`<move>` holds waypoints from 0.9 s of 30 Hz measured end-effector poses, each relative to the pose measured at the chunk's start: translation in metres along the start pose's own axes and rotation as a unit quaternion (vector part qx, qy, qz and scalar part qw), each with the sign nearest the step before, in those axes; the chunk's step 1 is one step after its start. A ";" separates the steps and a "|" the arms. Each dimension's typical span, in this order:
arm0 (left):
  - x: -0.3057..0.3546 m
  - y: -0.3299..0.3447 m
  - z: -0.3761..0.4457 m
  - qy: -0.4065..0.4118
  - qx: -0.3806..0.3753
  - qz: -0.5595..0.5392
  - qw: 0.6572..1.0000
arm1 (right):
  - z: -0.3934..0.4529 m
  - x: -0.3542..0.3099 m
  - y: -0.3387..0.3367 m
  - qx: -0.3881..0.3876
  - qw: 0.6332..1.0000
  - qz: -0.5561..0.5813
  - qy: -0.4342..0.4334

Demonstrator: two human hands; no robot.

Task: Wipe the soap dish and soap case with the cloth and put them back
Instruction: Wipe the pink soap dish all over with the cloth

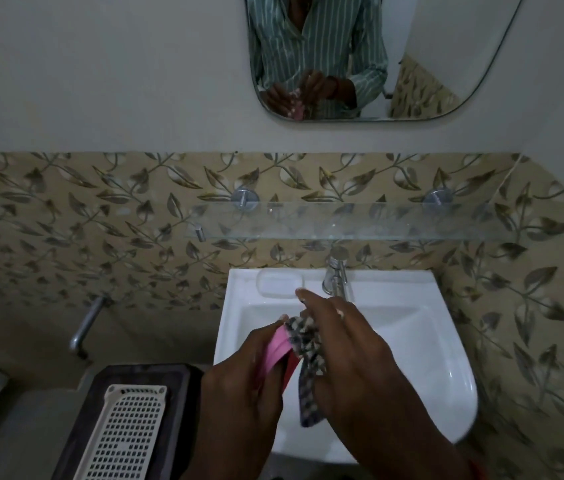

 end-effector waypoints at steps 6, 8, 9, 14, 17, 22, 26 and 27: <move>0.000 -0.014 -0.001 0.049 0.030 -0.003 0.998 | -0.001 -0.008 -0.005 -0.013 0.997 0.048 -0.052; 0.002 -0.021 0.000 0.066 0.045 -0.004 0.997 | 0.003 0.006 -0.011 0.000 0.997 0.075 -0.006; 0.002 -0.023 0.001 0.067 0.049 -0.002 0.997 | 0.003 0.013 -0.011 -0.004 0.996 0.089 0.018; -0.004 -0.015 0.000 0.065 0.040 -0.022 0.997 | -0.010 -0.007 0.003 0.009 0.991 0.134 -0.025; -0.008 -0.014 -0.002 0.056 0.046 -0.035 0.997 | -0.016 -0.009 0.006 0.025 0.989 0.136 -0.053; 0.003 -0.026 -0.002 0.060 0.109 -0.043 0.991 | -0.010 0.017 0.005 0.075 0.987 0.135 0.042; 0.009 -0.026 0.006 0.058 0.137 -0.061 0.987 | -0.016 0.009 0.002 0.130 0.952 0.256 0.107; 0.008 -0.025 0.007 0.064 0.126 -0.059 0.988 | -0.015 0.008 -0.003 0.145 0.950 0.258 0.100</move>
Point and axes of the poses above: each hand's wrist, its own z-axis towards the middle knuckle, its own y-axis out of the palm, x = y × z, the point moved 1 cm from there along z, towards the middle knuckle, and after that the axes turned 7 degrees about y, right-handed, at the moved point
